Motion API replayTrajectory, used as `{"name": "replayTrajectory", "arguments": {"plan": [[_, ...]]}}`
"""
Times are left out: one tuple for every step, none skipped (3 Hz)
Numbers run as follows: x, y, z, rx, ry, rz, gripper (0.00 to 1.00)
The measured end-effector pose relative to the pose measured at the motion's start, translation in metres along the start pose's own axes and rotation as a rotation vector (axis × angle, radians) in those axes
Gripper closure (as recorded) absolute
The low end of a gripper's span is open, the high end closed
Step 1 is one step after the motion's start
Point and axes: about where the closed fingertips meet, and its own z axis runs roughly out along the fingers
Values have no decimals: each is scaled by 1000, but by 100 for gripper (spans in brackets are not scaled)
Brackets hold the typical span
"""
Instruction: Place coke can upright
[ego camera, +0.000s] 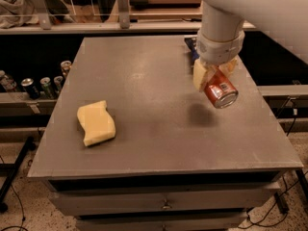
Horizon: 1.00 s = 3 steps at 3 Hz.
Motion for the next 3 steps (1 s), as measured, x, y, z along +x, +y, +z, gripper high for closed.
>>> {"name": "replayTrajectory", "arguments": {"plan": [[-4, -3, -10, -68, -149, -67, 100], [-8, -2, -20, -122, -277, -135, 100], [-16, 3, -27, -198, -428, -219, 100]]}}
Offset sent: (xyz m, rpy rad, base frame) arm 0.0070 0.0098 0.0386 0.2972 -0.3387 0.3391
